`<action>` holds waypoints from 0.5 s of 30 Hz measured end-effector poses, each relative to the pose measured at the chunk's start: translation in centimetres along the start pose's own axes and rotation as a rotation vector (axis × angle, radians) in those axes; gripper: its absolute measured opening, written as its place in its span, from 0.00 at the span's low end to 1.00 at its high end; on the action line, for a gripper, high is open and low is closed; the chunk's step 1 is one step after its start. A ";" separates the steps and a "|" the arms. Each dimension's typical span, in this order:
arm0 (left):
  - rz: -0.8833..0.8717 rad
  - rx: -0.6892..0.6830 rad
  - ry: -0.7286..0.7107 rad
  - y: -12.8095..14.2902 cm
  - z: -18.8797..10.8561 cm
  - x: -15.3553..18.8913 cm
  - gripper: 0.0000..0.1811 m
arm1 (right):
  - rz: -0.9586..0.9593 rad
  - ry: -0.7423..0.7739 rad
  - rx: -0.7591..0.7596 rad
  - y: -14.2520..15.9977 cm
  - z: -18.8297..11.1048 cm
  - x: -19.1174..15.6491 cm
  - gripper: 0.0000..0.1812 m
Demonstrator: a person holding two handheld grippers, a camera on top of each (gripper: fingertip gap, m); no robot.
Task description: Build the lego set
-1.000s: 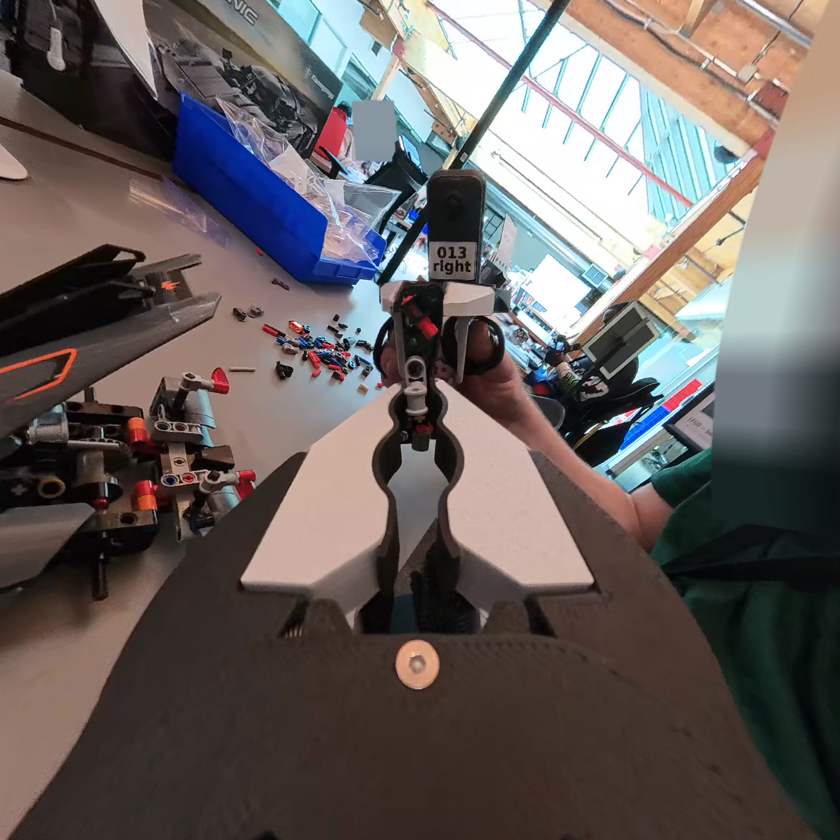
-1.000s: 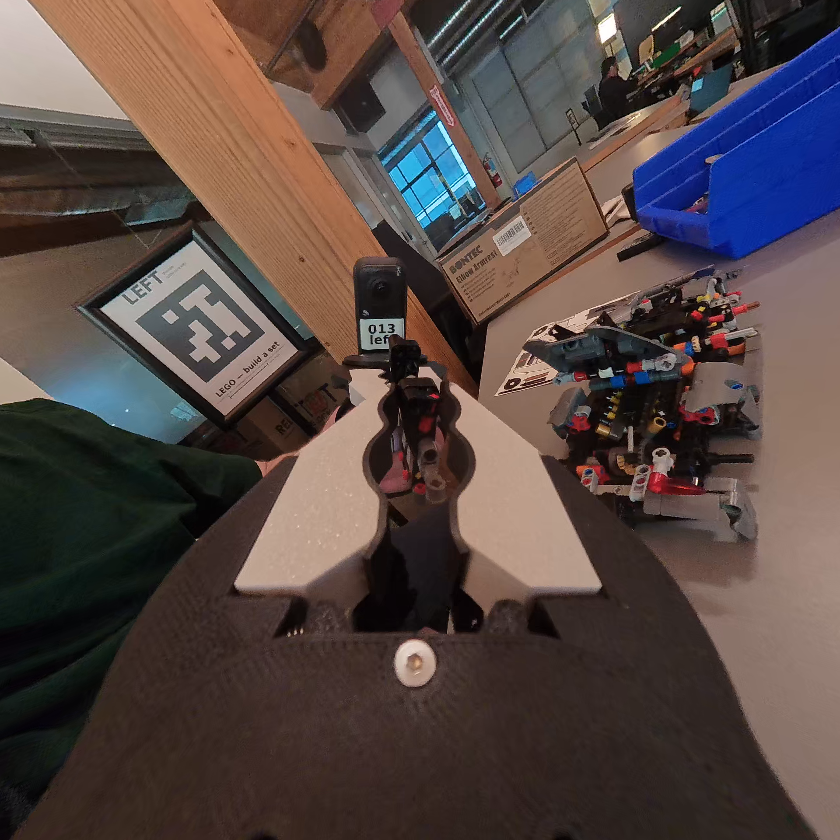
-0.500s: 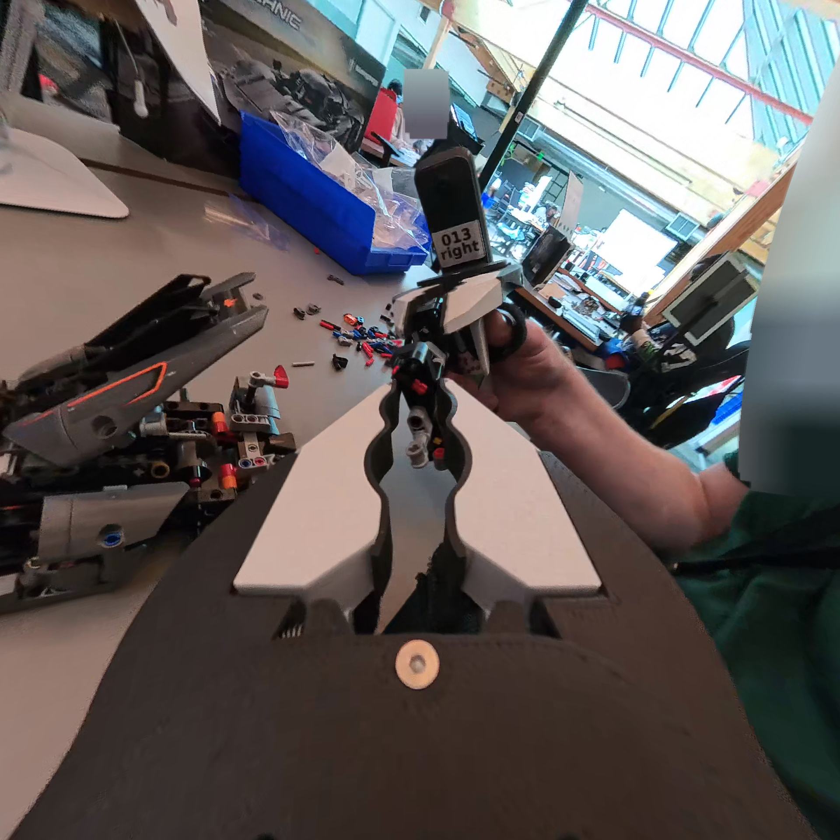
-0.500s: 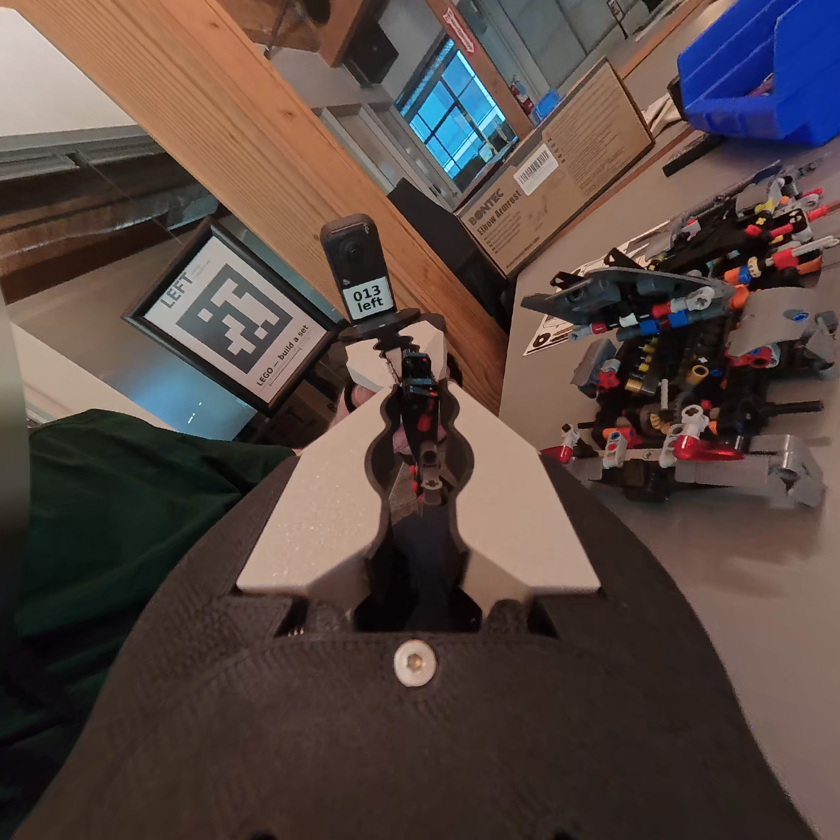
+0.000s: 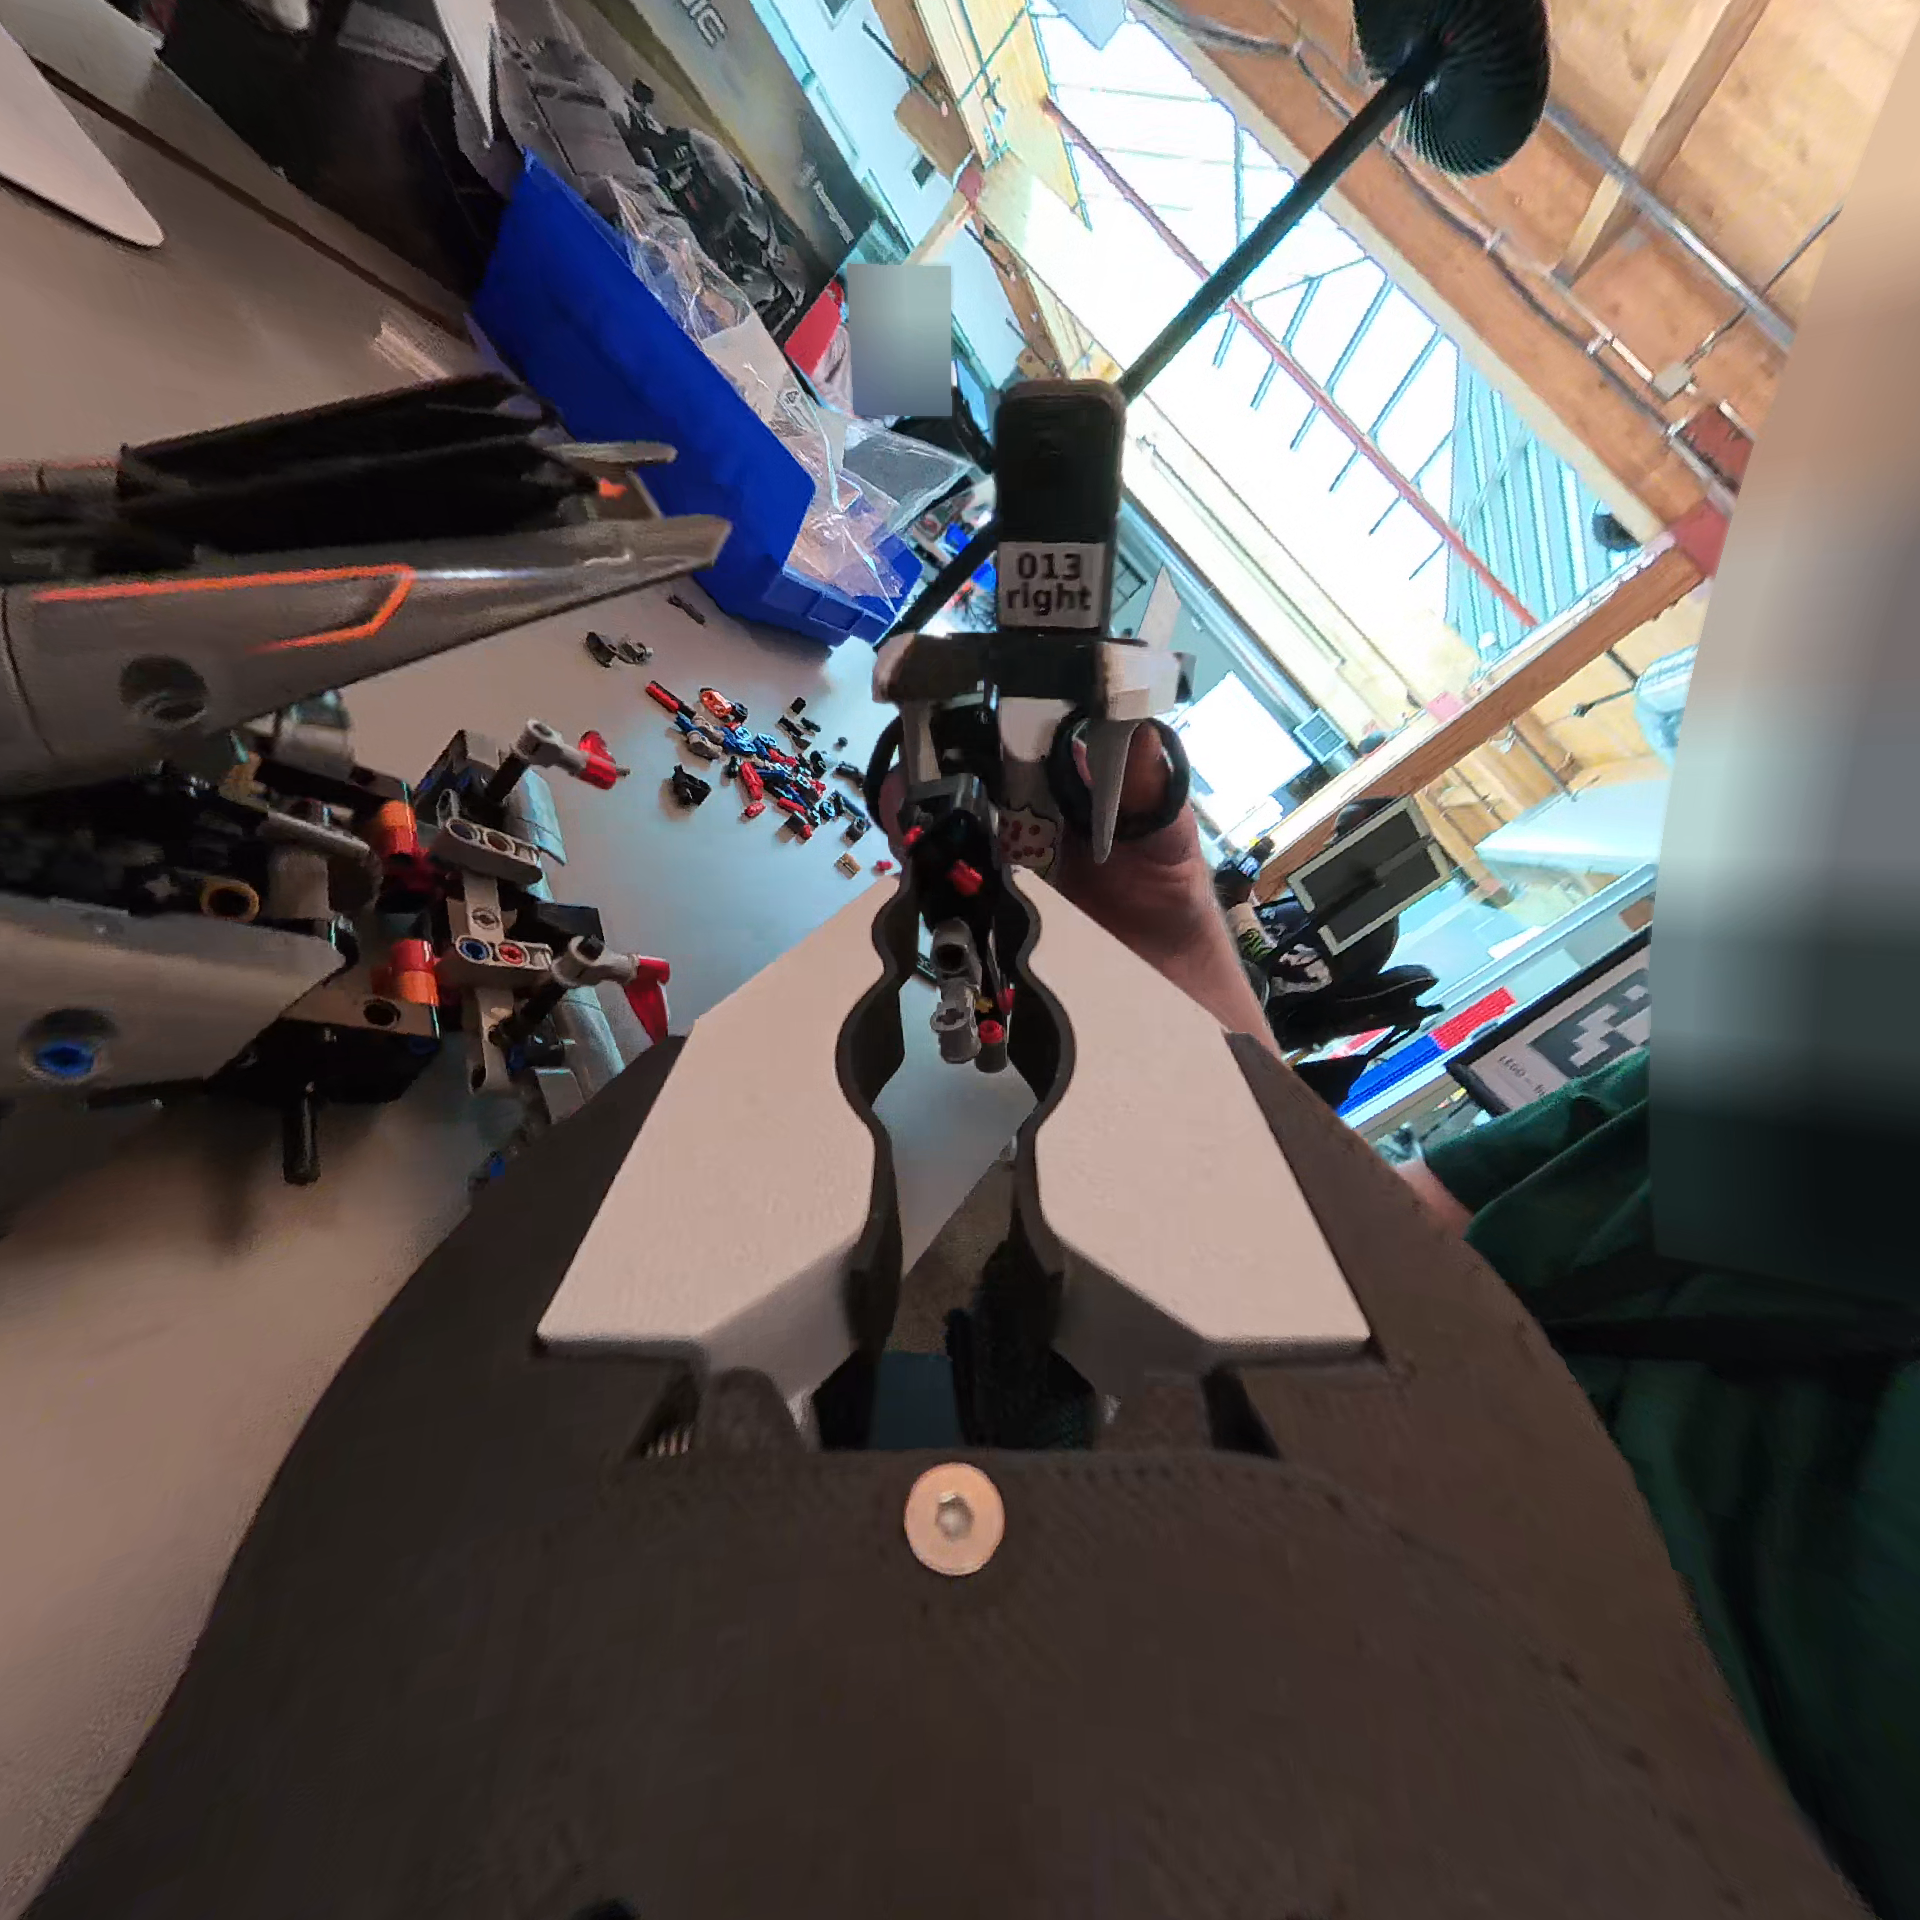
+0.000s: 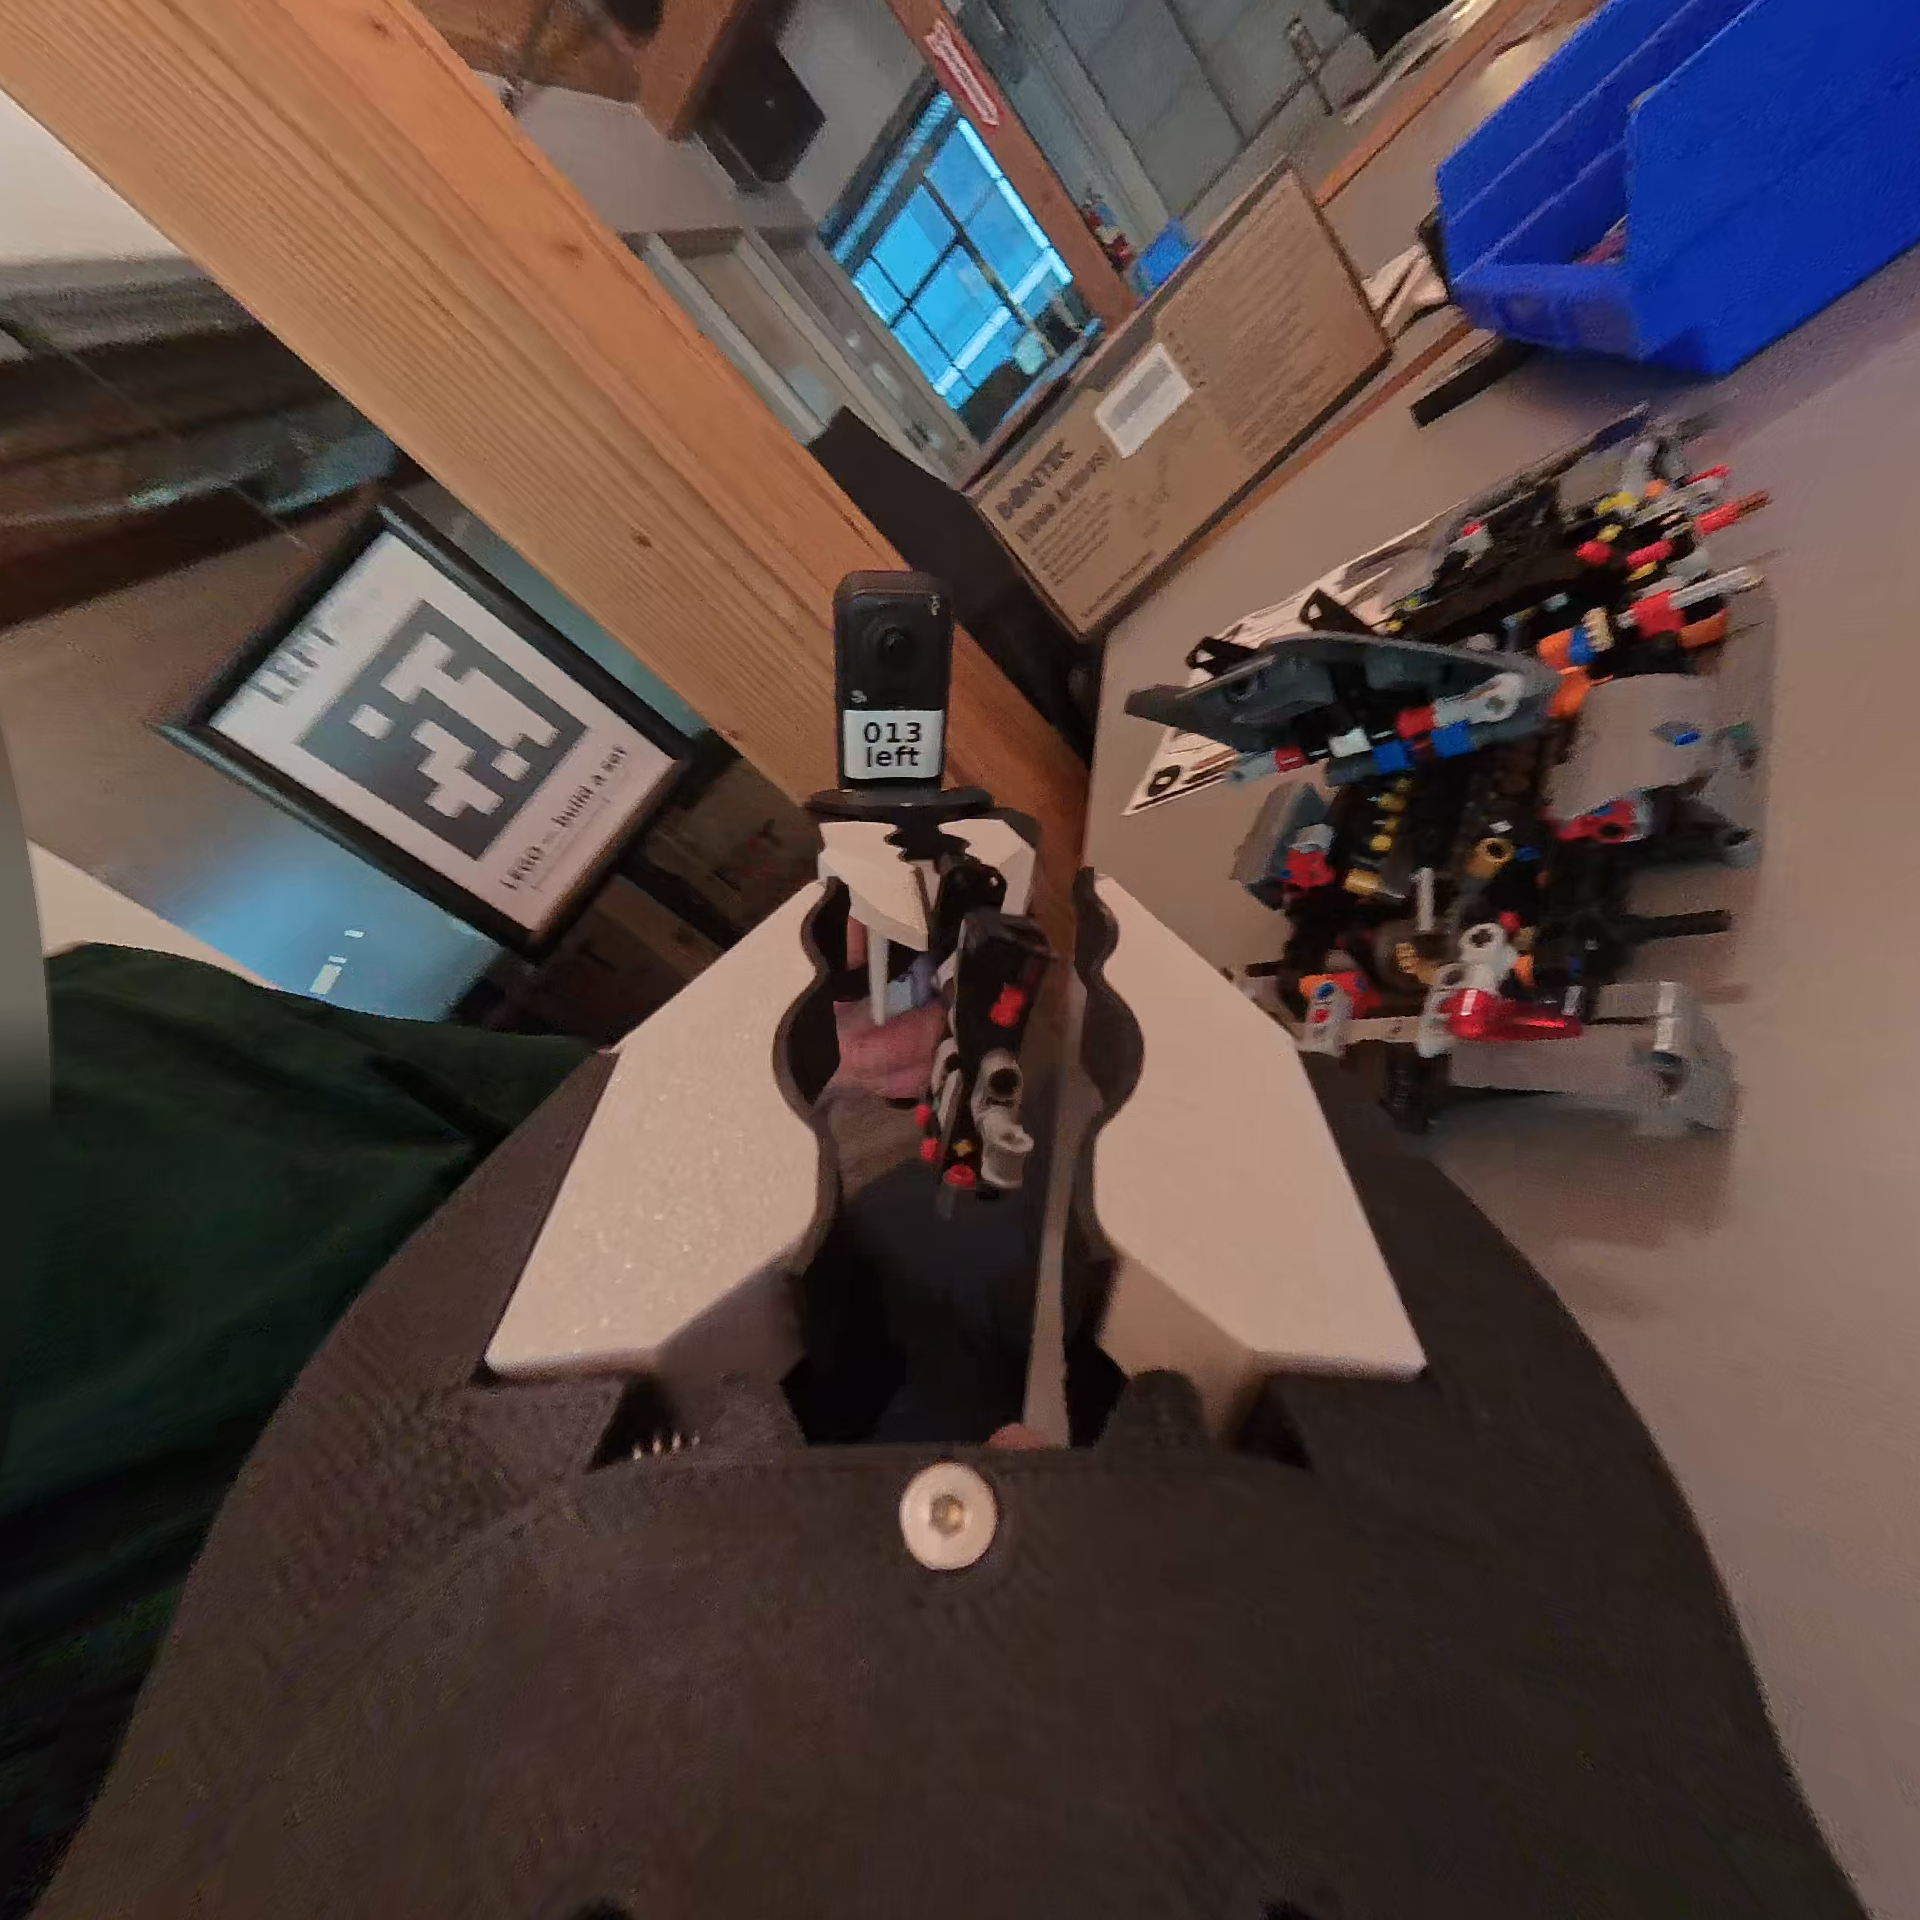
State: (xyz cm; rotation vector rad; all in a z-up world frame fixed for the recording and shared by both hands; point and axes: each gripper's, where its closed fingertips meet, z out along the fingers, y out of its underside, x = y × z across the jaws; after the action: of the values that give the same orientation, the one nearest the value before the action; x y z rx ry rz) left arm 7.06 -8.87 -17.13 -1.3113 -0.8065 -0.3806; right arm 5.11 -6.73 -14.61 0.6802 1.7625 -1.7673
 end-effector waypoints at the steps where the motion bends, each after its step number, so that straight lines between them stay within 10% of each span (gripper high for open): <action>1: -0.013 0.003 0.003 0.2 0.0 -0.1 0.06 | -0.045 0.045 -0.006 -0.1 -0.2 0.3 0.24; 15: 0.124 -0.078 -0.152 0.7 -0.3 -0.8 0.06 | -0.904 0.497 -0.548 3.6 0.7 0.0 0.13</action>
State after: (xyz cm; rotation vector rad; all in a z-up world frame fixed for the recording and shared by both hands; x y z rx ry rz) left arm 7.07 -9.11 -18.19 -1.4688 -0.8392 -0.2176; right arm 7.58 -7.40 -17.19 0.0499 3.0727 -1.5077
